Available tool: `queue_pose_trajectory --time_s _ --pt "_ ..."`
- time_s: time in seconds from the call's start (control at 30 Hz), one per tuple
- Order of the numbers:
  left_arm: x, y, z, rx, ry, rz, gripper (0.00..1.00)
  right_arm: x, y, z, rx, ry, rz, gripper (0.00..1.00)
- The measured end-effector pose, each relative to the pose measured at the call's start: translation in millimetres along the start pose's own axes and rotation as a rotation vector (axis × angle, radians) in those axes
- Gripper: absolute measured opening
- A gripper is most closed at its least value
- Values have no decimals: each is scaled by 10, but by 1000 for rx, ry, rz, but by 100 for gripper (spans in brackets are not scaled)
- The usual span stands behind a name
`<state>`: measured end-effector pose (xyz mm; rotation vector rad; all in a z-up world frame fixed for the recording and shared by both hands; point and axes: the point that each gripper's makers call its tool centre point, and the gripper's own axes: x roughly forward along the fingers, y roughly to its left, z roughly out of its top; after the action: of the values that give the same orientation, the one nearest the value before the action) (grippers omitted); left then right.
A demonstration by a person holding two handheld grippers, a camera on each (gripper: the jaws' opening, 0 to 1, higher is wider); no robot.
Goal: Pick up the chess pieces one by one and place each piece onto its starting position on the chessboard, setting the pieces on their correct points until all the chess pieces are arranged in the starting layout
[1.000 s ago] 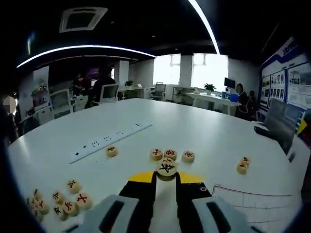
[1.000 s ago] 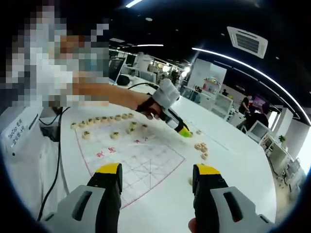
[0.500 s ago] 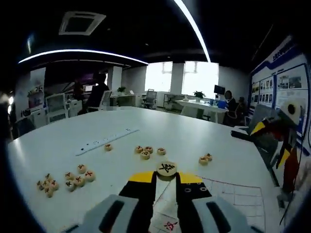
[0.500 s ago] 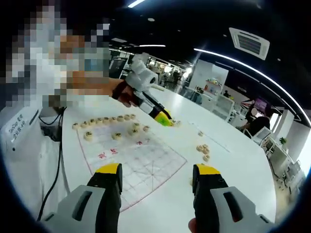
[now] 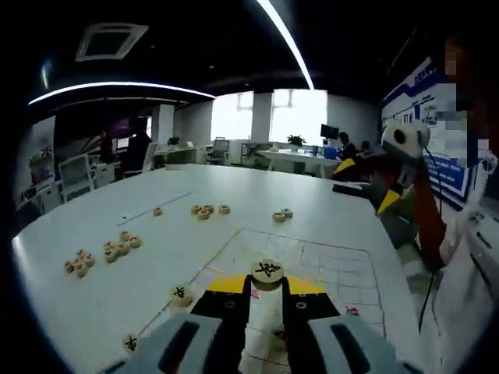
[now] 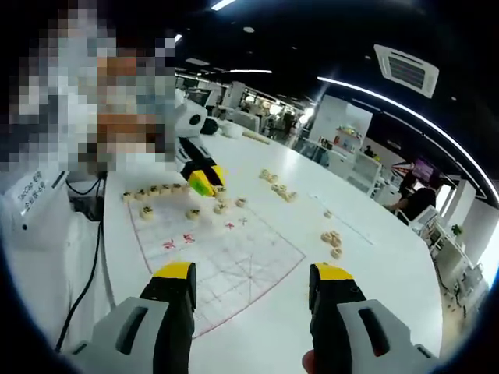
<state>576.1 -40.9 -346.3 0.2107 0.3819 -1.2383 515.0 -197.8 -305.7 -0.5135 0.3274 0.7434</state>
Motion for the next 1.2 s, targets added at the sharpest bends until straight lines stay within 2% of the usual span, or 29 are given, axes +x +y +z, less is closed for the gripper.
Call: queue_pose_trajectory --time_s 0.17,0.23,0.47,0.87,1.07,1.2 --pt "-80 -331 -178 13 41 -93 19 10 111 -22 -37 16 40 59" --pt "-94 -456 -293 40 76 -134 19 18 150 -20 -48 19 52 59" --pt "-117 -577 -562 16 143 -177 19 16 154 4 -55 13 51 58" --pt "-85 -636 -677 11 190 -205 19 3 117 -3 -48 14 38 58" --pt "-89 -637 -682 5 191 -208 27 6 110 5 -46 11 36 58" --pt "-94 -604 -632 14 167 -193 28 12 110 2 -45 12 34 58"
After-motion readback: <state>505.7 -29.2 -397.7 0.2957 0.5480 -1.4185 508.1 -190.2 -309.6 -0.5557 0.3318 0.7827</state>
